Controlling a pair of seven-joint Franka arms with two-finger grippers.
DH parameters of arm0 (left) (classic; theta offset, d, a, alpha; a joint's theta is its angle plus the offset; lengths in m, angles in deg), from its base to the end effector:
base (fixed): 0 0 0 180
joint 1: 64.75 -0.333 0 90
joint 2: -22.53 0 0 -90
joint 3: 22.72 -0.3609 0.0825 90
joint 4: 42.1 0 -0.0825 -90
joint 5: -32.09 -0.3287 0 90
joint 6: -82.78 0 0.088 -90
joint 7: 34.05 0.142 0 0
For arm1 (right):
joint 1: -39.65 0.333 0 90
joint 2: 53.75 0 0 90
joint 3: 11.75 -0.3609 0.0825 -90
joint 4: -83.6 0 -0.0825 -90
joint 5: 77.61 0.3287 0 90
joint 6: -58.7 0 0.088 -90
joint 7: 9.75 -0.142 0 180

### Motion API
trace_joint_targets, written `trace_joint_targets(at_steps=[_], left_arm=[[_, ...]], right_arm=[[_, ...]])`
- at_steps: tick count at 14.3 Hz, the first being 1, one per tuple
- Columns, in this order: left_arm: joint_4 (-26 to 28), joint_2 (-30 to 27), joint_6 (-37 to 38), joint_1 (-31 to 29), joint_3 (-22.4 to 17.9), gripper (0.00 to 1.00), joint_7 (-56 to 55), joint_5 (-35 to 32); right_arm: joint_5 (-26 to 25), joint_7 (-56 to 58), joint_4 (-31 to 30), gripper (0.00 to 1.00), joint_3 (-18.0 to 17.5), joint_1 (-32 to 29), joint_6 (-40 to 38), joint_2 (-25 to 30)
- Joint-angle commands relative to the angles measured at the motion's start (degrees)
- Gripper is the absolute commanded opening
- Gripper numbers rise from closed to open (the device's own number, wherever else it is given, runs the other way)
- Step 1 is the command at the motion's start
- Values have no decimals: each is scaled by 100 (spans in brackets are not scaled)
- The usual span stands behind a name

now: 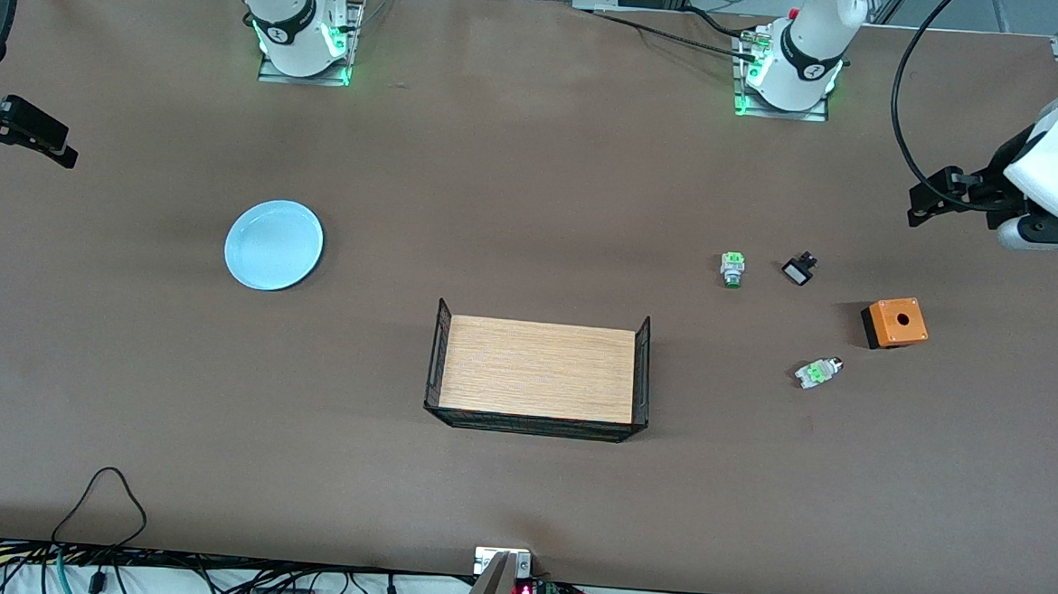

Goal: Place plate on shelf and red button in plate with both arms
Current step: 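Lower the right gripper over the pale blue plate's rim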

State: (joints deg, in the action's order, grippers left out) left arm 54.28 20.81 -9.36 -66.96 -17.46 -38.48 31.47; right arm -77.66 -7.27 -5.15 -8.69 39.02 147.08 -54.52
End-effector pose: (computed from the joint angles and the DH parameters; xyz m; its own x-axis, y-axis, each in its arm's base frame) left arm 0.4870 -0.0252 0.6060 0.9988 0.0239 -0.0429 0.0232 -0.9996 -0.0169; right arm 0.4995 -0.0321 0.6343 0.9996 -0.0211 -0.0199 -0.0211 -0.9998 0.0007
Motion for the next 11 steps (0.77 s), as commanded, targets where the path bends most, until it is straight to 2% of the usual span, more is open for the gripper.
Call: trace_joint_targets(at_steps=[1,6,11], left_arm=[[-84,13,38,-25,11,100,3,70],[-84,22,38,-34,11,100,3,70],[-84,13,56,-26,11,100,12,70]], right_arm=[[-40,7,51,100,1,28,-119,33],[-4,-3,68,100,19,2,-40,-19],[-67,-11,33,100,10,46,258,-379]])
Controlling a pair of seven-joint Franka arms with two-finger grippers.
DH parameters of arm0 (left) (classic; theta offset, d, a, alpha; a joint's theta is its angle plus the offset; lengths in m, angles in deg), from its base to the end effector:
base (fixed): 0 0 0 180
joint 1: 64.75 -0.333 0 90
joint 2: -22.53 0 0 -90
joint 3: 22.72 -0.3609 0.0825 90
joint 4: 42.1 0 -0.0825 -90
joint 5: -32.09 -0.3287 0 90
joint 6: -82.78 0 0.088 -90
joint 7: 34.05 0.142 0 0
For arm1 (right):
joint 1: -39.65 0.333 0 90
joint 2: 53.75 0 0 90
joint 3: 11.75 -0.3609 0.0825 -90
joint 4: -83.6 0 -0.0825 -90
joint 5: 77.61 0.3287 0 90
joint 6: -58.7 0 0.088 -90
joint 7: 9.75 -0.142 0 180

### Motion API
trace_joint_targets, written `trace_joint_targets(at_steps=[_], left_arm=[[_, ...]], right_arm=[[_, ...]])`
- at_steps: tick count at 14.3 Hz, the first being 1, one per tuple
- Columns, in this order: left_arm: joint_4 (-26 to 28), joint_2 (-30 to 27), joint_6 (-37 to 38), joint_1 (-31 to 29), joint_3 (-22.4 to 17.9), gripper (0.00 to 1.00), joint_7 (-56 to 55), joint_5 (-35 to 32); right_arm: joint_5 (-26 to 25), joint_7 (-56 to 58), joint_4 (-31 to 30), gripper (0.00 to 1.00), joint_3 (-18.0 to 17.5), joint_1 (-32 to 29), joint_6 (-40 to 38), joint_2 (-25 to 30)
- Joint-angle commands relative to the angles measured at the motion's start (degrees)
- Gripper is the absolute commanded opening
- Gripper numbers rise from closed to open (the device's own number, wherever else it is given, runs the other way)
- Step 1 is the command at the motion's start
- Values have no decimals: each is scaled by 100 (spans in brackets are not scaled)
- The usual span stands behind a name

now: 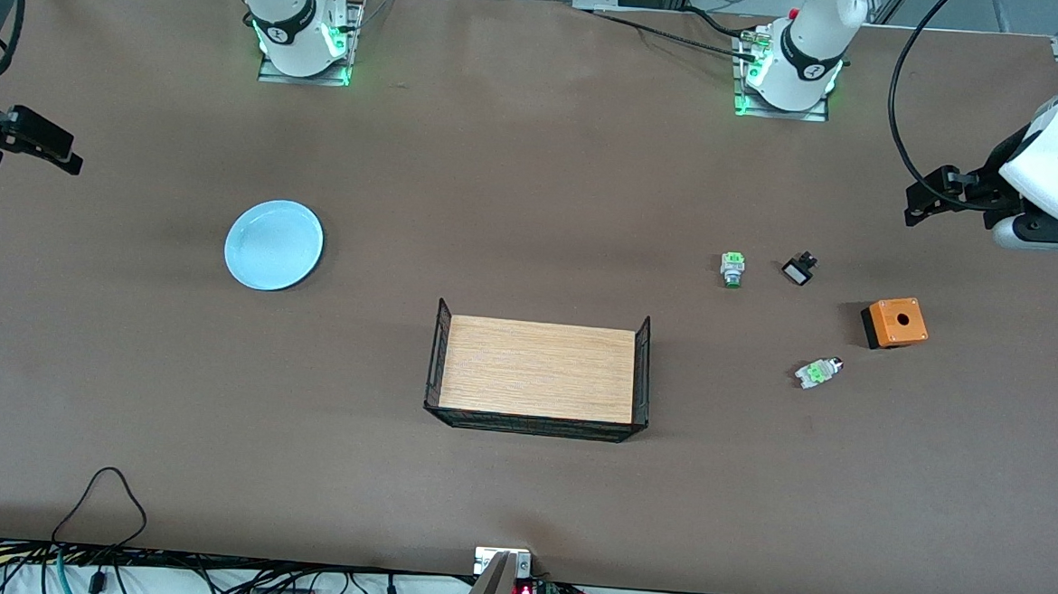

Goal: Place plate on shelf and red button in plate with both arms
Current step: 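Lower the right gripper over the pale blue plate's rim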

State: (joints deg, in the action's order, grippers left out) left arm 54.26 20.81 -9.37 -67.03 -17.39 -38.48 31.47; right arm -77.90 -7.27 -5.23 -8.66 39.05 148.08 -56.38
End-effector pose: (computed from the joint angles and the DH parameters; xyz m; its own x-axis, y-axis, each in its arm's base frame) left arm 0.4871 -0.0252 0.6061 0.9988 0.0239 -0.0424 0.0232 -0.9996 -0.0169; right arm 0.5114 -0.0330 0.6188 0.9991 -0.0212 -0.0365 -0.0210 -0.9998 0.0060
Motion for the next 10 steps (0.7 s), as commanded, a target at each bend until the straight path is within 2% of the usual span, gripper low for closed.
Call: trace_joint_targets(at_steps=[1,10], left_arm=[[-83,13,56,-19,4,100,3,70],[-83,13,74,-10,13,100,-24,79]], right_arm=[[20,-11,32,100,7,42,168,-290],[20,-28,-107,100,7,209,870,-1161]])
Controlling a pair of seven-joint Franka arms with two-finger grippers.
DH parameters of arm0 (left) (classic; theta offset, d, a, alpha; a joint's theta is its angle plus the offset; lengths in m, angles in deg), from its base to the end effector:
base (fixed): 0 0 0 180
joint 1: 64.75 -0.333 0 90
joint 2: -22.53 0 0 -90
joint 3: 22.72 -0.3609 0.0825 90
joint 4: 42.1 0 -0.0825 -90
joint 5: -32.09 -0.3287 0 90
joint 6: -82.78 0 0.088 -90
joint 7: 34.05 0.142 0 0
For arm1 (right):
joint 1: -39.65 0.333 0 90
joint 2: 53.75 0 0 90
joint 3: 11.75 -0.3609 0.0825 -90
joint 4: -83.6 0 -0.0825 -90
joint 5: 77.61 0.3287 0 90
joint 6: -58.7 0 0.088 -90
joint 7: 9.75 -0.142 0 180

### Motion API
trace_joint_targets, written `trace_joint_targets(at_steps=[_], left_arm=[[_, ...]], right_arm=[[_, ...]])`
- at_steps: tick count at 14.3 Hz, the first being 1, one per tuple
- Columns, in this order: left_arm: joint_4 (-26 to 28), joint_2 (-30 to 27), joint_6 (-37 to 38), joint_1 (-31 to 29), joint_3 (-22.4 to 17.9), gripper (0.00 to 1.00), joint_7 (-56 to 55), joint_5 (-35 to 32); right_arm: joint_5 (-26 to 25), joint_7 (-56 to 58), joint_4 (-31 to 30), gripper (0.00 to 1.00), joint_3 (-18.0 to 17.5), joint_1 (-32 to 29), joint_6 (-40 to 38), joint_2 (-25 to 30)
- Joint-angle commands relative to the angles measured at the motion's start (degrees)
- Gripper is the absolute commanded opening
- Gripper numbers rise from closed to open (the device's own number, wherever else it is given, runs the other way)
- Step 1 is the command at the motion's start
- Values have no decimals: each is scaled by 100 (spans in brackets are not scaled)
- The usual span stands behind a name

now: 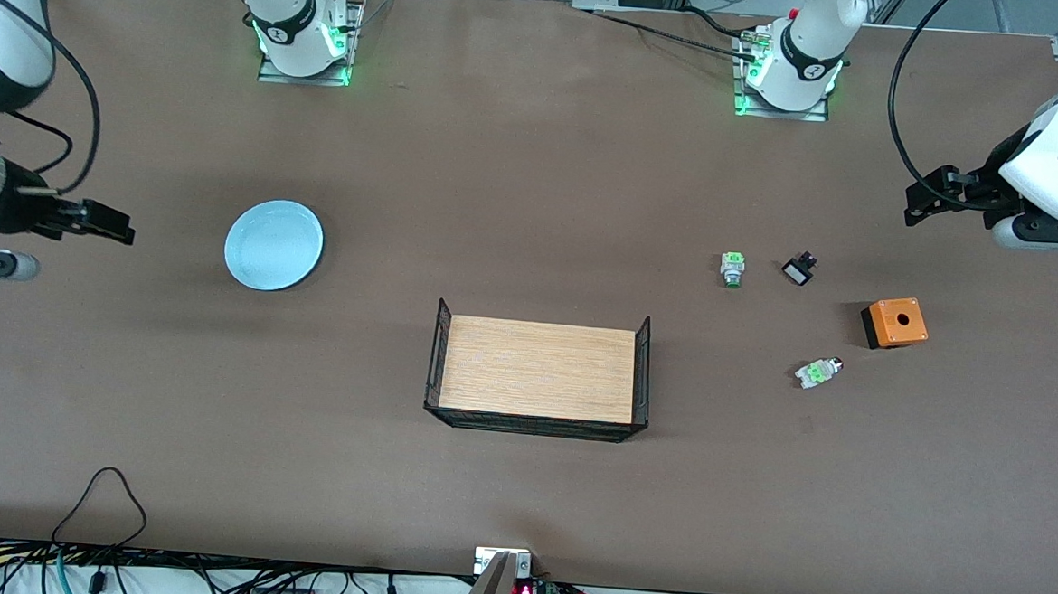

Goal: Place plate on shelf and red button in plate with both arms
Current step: 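Lower the right gripper over the pale blue plate's rim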

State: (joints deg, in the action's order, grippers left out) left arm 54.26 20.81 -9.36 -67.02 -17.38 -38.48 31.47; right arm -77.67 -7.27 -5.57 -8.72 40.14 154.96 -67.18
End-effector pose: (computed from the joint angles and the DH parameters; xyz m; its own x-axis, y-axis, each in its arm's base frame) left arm 0.4870 -0.0254 0.6061 0.9988 0.0235 -0.0426 0.0228 -0.9996 -0.0169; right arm 0.5741 -0.0224 0.5230 0.9939 -0.0006 -0.1106 0.0004 -1.0000 0.0085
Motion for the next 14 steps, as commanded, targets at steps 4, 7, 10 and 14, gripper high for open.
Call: trace_joint_targets(at_steps=[4,7,10,14], left_arm=[[-82,13,74,-54,2,100,21,88],[-82,13,74,-63,2,100,21,88],[-82,13,74,-63,-7,100,30,88],[-82,13,74,-63,-7,100,30,88]], right_arm=[[-3,-319,-767,100,4,189,779,-98],[-3,-275,-1523,100,13,136,1525,-63],[-3,-283,-2112,100,13,13,2000,-90],[-11,-135,-2885,100,13,-75,2826,-107]])
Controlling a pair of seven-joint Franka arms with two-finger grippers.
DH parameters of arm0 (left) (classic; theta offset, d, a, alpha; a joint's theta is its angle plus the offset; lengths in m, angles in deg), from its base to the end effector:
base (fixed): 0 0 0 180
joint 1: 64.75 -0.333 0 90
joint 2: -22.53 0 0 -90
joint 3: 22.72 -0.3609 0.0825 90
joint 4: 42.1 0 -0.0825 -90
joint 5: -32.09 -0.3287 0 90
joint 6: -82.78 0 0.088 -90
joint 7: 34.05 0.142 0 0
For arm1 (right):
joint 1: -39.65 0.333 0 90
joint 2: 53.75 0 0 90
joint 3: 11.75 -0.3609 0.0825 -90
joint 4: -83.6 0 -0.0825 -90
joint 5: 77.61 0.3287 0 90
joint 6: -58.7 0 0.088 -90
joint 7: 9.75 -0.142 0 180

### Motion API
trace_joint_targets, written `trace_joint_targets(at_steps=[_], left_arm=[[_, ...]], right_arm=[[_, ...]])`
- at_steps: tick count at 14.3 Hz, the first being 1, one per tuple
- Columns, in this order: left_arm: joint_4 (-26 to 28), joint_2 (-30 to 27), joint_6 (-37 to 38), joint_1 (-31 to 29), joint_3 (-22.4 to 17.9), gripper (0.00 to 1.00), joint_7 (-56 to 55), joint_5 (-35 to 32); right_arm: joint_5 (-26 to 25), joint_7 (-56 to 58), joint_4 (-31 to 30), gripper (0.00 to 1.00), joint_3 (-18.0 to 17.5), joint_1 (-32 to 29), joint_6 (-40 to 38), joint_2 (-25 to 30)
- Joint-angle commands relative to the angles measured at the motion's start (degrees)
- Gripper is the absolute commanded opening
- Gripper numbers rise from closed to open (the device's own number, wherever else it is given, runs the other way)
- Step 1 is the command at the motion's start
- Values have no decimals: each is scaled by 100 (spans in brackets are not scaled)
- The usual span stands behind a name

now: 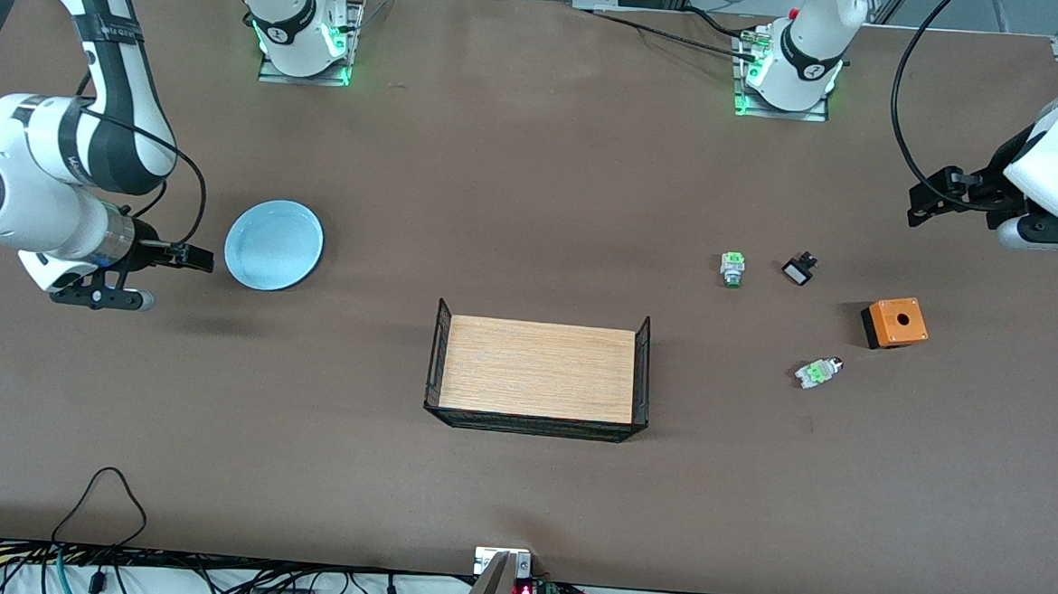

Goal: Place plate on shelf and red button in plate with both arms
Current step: 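Lower the right gripper over the pale blue plate's rim, then close the right gripper on the plate rim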

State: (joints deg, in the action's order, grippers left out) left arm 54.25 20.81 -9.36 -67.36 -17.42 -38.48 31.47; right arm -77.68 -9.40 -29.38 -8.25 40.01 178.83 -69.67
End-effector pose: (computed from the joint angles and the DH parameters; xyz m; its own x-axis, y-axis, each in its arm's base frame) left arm 0.4872 -0.0221 0.6062 0.9986 0.0302 -0.0424 0.0295 -0.9994 -0.0169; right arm 0.5505 -0.0285 0.3617 0.9872 -0.0477 -0.1521 -0.0456 -0.9988 0.0168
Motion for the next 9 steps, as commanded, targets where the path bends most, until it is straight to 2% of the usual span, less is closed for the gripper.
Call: trace_joint_targets(at_steps=[1,4,9], left_arm=[[-82,13,74,-29,-2,100,30,88],[-82,13,74,-29,-2,100,29,88],[-82,13,82,-29,-29,100,21,88]], right_arm=[[-11,279,-723,100,-34,-80,737,73],[-11,422,-1050,100,-34,-124,1258,-103],[-2,413,-1121,100,-34,-151,1250,-297]])
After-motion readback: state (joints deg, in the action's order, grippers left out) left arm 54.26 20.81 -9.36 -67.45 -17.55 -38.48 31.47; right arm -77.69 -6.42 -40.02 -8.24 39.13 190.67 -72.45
